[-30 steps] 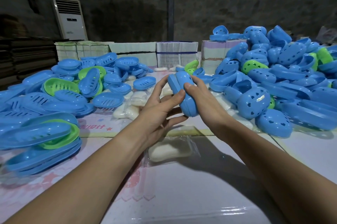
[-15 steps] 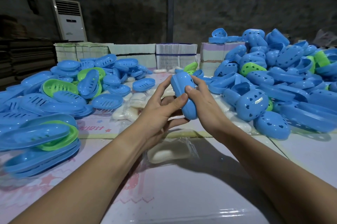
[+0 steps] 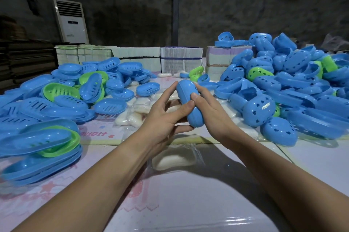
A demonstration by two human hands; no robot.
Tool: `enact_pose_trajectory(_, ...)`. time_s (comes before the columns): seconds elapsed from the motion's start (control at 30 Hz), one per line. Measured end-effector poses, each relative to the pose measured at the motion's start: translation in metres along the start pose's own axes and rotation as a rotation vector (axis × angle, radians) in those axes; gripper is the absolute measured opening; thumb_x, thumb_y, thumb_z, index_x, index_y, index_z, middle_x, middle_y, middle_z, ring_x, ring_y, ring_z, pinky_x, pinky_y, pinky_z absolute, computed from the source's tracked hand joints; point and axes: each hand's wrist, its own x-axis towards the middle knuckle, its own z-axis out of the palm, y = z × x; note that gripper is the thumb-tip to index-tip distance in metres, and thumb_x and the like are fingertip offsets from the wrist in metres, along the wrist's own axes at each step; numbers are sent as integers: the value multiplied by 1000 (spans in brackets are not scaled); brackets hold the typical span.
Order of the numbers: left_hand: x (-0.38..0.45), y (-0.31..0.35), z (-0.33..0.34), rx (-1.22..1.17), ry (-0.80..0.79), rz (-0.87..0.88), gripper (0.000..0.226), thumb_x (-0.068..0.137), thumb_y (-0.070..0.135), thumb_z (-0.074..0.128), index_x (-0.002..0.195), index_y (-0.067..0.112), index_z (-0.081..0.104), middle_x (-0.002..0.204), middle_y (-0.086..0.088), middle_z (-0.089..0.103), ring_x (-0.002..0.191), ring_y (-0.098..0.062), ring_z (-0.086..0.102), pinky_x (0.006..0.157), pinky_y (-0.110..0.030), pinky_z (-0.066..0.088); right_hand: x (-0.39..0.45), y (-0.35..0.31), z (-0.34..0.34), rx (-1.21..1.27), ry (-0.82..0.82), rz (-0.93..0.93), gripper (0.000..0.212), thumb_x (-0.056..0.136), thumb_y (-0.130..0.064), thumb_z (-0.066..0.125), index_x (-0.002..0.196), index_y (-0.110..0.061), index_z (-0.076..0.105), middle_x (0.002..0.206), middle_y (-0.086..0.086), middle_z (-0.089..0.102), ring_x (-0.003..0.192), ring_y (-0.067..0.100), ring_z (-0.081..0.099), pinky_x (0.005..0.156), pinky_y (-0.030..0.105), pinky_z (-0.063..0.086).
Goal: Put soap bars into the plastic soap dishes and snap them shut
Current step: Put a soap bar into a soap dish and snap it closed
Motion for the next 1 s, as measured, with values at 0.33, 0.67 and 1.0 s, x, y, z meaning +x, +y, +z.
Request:
enact_pose_trajectory(0.33,3,9,-3,-102,-52,-83,47,89,37,66,136,38,59,116,7,76,97,-34,75,86,-52,61,-8,-9,16,-83,93,-20,53,104,-44,40,153,-31,28,146,0,44,129,22,50,110,39,41)
enact_pose_trajectory(0.67,9,9,-8,-148,-136,-230,46,87,47,66,133,45,63,139,7,60,112,-42,69,90,-55,58,-19,-9,-22,-13,203,85,52,91,-46,64,140,-45,46,122,-8,59,103,4,61,69,10,48)
enact_pose_trajectory(1.0,26,-5,-28,-98,26,-150,30,85,45,70,108,28,79,114,-2,77,101,-30,75,68,-38,63,-93,-17,-192,-402,583,316,69,70,-64,67,133,-41,49,118,-3,55,104,14,58,84,35,51)
